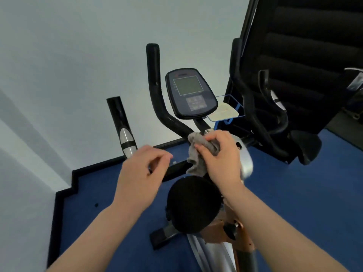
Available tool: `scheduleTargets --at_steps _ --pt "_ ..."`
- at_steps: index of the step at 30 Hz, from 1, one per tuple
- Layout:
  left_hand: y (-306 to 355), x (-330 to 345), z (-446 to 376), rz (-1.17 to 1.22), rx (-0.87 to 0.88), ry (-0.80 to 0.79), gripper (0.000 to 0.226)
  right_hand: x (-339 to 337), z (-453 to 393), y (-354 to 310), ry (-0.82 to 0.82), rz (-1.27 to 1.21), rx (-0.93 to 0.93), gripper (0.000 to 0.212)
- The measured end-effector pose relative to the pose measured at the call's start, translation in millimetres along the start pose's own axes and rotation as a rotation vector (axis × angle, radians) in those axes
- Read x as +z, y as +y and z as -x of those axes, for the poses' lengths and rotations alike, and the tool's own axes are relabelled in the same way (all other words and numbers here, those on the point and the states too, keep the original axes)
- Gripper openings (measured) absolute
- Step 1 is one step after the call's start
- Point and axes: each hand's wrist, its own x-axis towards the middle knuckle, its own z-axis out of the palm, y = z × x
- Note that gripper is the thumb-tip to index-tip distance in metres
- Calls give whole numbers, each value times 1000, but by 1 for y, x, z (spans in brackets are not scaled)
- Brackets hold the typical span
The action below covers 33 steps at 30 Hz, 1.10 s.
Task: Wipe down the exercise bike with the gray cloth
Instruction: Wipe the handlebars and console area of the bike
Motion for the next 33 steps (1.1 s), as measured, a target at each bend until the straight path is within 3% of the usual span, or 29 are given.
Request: scheduleTargets --at_steps 3,6,8,12,14,19,23,33 --pt "-4 -33 -49 -31 55 200 16 -6 8 8 -17 23 -70 19" --pt "-14 -55 -112 -207 138 175 13 1 -16 0 -74 34 -127 17" --pt "-24 -59 -149 -367 156 63 15 10 -36 -11 -119 57 -155 14" --pt "-41 -59 -187 -587 -42 -329 29 10 -34 -8 -137 38 -164 15" --pt "-47 -58 -191 -581 -63 -387 35 7 -28 -4 -132 43 -190 17" --pt "-54 -56 -186 -649 69 -261 50 35 -67 -31 -230 63 -195 16" --pt "-59 -55 -185 -653 75 -243 63 38 -66 -24 -248 8 -180 19" --pt "-68 -53 -184 -617 204 -147 61 47 -79 -34 -278 -6 -203 18"
